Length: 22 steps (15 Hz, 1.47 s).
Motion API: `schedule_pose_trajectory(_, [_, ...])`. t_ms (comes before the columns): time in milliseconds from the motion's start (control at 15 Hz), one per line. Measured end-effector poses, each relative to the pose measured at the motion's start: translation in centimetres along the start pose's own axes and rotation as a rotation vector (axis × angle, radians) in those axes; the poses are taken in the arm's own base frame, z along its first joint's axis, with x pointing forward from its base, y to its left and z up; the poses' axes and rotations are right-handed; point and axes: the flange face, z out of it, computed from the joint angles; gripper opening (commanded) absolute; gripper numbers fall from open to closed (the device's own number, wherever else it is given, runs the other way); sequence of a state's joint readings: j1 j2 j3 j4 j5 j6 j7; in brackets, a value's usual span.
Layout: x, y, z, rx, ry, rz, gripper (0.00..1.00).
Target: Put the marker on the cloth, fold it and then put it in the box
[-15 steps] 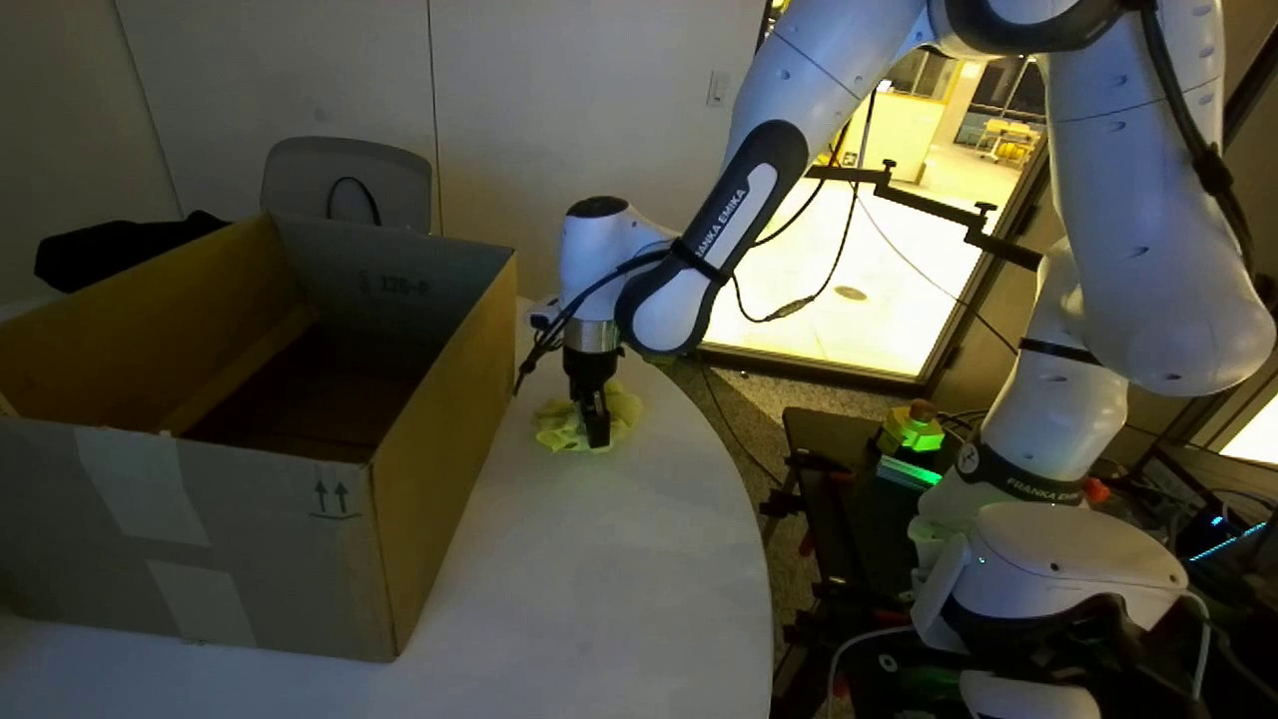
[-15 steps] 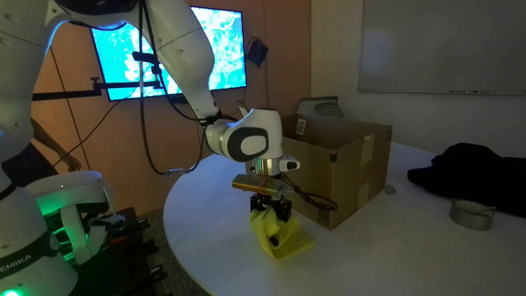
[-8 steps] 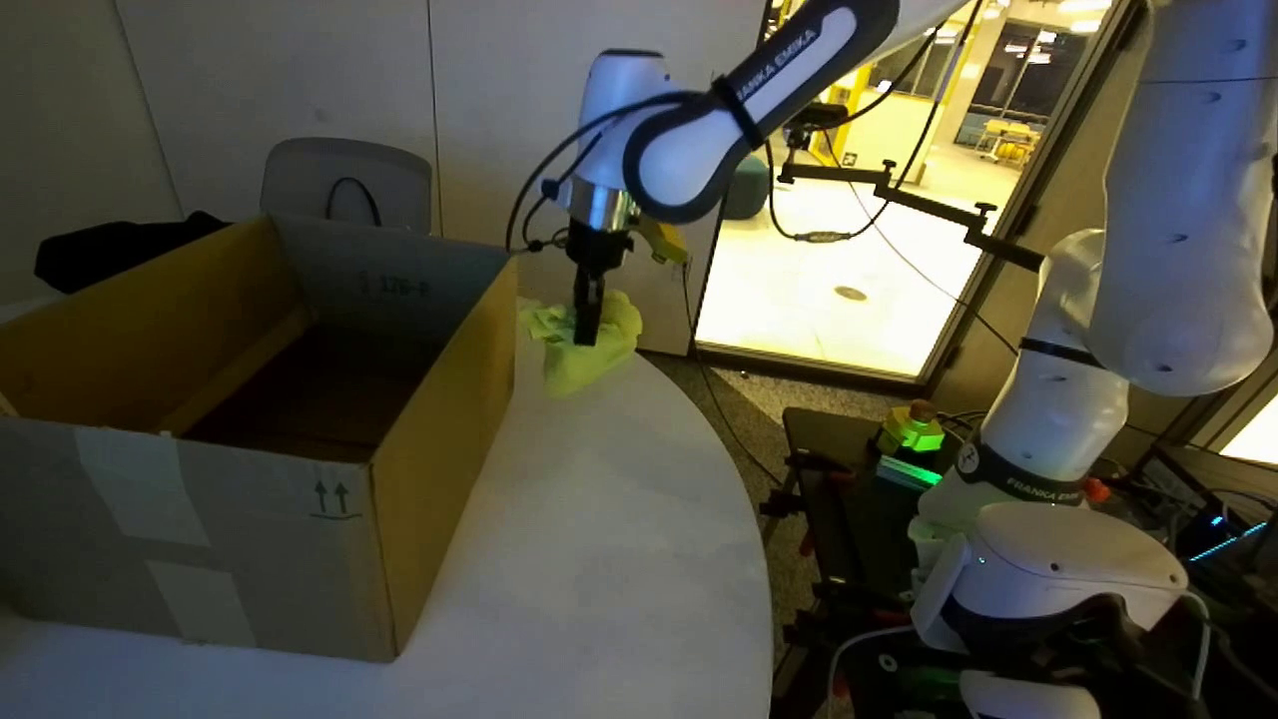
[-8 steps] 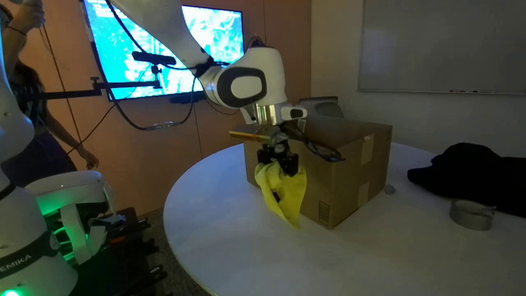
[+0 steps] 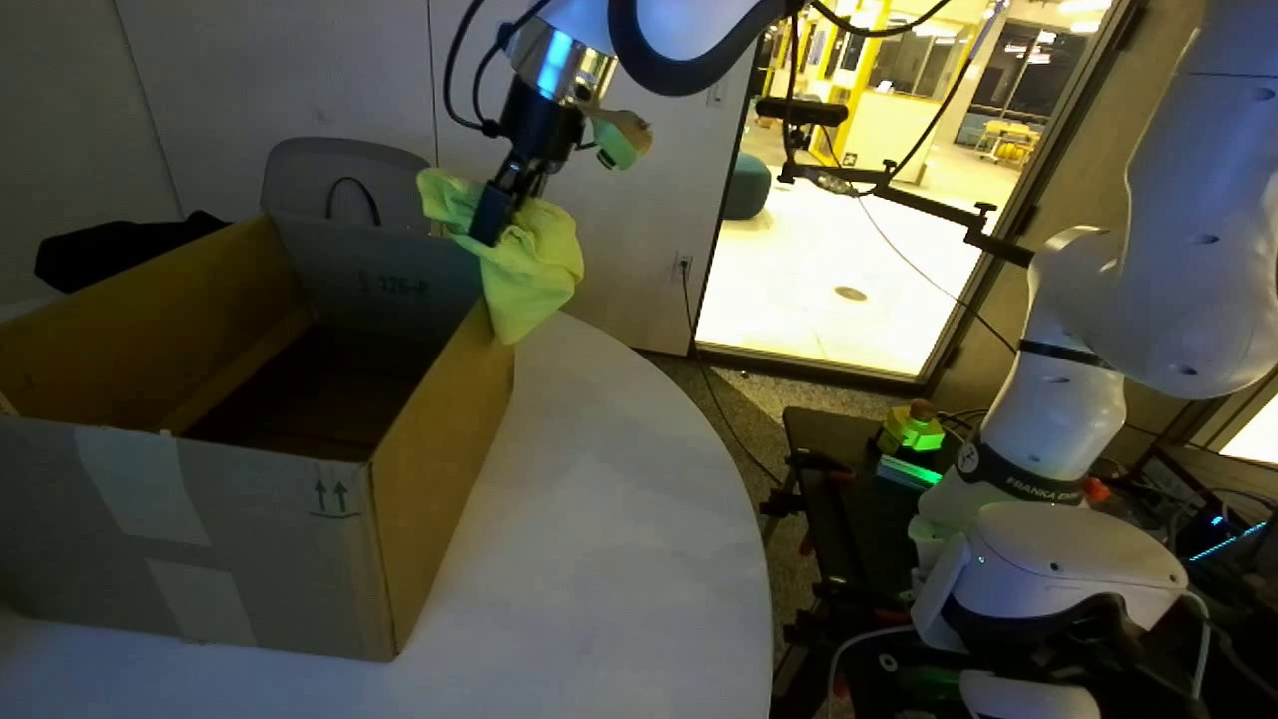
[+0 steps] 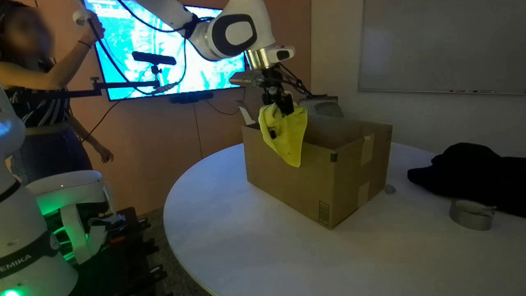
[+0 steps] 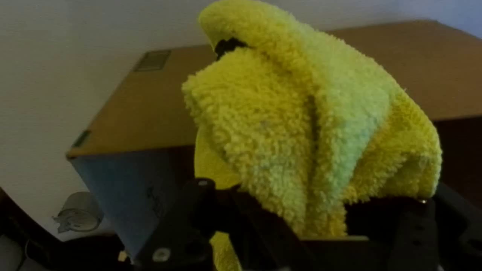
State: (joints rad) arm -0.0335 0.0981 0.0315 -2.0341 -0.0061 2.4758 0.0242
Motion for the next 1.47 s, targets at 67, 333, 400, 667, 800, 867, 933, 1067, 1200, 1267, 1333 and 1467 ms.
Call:
schedule_pose_trajectory(67, [1.1, -1.6, -0.1, 0.009, 0.031, 0.042, 0.0])
schedule_pose_trajectory(333, [5.2, -7.2, 2.2, 0.025, 0.145, 0.207, 0.0])
schedule_pose_trajectory(400, [6.1, -8.2, 3.4, 0.023, 0.164, 0.246, 0.0])
schedule_pose_trajectory(667, [8.6, -11.3, 9.0, -0.034, 0.19, 0.343, 0.26])
schedule_pose_trajectory(800, [9.3, -12.1, 11.6, -0.074, 0.17, 0.354, 0.38])
schedule_pose_trajectory(867, [9.6, -12.3, 12.6, -0.096, 0.152, 0.353, 0.45])
schedule_pose_trajectory(933, [9.8, -12.3, 13.3, -0.117, 0.13, 0.351, 0.54])
schedule_pose_trajectory(1067, [10.0, -12.2, 14.0, -0.156, 0.077, 0.337, 0.7])
schedule_pose_trajectory(1200, [10.1, -12.0, 13.9, -0.188, 0.022, 0.296, 0.85])
schedule_pose_trajectory(1267, [10.1, -11.9, 13.6, -0.196, -0.002, 0.266, 0.91])
schedule_pose_trajectory(1333, [10.2, -11.7, 13.2, -0.201, -0.021, 0.239, 0.98])
schedule_pose_trajectory(1467, [10.3, -10.8, 11.9, -0.206, -0.053, 0.187, 1.0])
